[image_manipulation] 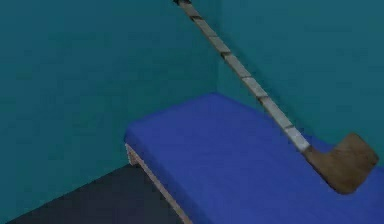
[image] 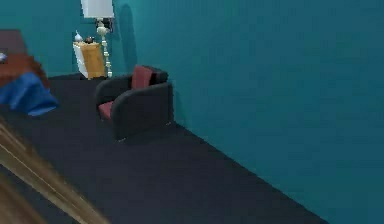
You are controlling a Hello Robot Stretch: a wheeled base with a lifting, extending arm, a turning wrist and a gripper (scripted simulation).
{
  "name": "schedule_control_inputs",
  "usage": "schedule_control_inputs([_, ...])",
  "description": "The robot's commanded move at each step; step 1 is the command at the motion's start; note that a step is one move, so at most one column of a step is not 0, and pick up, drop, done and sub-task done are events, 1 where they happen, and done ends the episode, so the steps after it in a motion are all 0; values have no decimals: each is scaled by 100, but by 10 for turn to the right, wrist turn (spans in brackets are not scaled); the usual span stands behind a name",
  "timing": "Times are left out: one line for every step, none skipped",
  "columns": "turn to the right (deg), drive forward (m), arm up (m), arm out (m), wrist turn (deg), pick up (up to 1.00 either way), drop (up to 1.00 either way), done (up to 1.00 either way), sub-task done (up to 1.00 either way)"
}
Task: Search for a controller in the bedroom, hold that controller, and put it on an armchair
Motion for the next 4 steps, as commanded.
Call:
schedule_control_inputs([450,0,0,0,0,0,0,0,0])
schedule_control_inputs([150,0,0,0,0,0,0,0,0])
schedule_control_inputs([0,0,50,0,0,0,0,0,0])
schedule_control_inputs([0,0,14,0,0,0,0,0,0])
